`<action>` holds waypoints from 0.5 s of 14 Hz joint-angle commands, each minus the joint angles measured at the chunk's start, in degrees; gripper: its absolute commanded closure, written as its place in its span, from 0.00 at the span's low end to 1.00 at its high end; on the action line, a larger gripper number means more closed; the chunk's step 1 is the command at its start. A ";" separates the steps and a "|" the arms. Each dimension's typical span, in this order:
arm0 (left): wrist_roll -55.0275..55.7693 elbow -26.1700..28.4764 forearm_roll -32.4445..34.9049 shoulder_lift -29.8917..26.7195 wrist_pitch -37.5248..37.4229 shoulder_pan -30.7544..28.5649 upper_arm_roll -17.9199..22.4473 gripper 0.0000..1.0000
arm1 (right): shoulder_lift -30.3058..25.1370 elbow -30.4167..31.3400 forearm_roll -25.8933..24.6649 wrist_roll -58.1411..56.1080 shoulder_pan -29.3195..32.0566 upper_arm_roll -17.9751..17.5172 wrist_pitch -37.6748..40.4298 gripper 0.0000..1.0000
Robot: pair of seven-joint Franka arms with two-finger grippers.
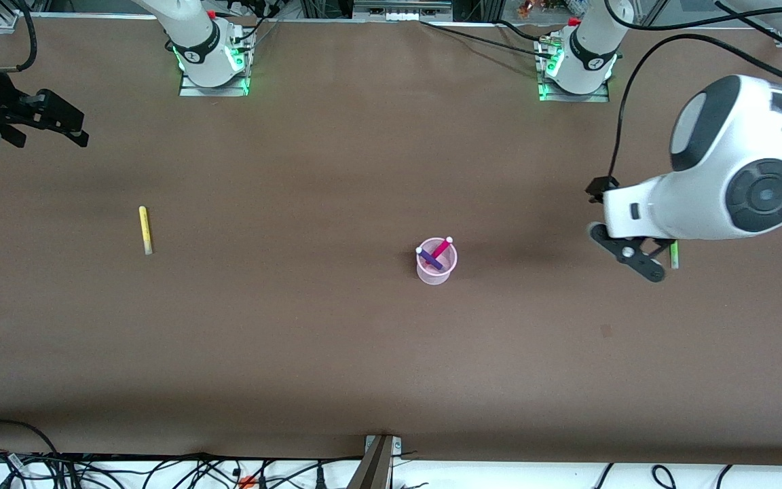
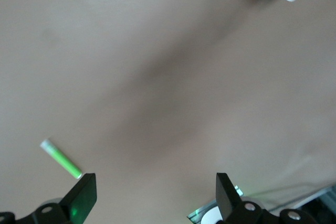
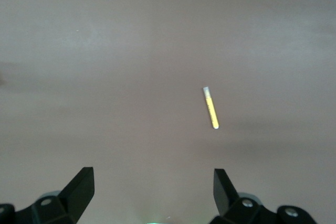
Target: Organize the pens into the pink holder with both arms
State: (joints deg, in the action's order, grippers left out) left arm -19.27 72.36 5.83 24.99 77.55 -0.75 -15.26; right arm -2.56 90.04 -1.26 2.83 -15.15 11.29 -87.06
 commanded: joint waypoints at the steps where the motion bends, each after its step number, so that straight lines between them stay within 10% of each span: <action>1: 2.05 -2.83 1.38 -0.73 -0.56 -0.57 0.66 0.00 | 1.41 -1.36 -1.99 -0.28 0.82 -0.91 0.57 0.00; 7: 4.50 2.67 0.33 -9.75 3.10 0.39 5.39 0.00 | 1.41 -1.27 -2.08 -0.19 -0.24 -1.88 0.84 0.00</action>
State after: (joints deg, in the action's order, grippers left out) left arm -15.80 69.58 5.89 21.11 77.69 -1.34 -13.04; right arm -1.35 90.01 -2.26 2.83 -15.33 9.70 -87.05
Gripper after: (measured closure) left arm 0.000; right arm 0.000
